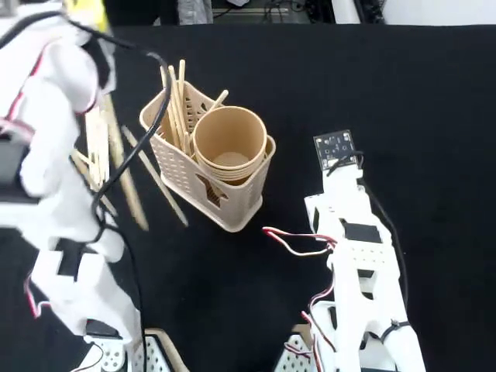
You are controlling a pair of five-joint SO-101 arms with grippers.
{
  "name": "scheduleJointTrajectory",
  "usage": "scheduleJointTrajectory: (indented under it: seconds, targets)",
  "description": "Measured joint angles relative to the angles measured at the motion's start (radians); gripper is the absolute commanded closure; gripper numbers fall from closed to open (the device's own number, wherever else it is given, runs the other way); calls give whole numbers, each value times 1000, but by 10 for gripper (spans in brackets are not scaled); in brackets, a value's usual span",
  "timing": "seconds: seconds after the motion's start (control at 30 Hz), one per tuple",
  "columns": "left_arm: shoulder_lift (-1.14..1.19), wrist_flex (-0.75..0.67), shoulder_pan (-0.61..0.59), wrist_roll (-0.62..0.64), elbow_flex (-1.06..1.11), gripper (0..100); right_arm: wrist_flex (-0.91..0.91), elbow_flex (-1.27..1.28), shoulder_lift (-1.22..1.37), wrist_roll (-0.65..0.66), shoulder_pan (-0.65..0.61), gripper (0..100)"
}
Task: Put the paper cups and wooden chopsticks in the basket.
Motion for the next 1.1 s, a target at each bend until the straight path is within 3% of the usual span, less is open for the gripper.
scheduleJointTrajectory:
  seconds: [0.6, 1.1]
  targets:
    - [109, -38, 18, 104, 0, 971, 0, 0, 0, 0, 0, 985]
    - [385, -218, 57, 150, 0, 972, 0, 0, 0, 0, 0, 985]
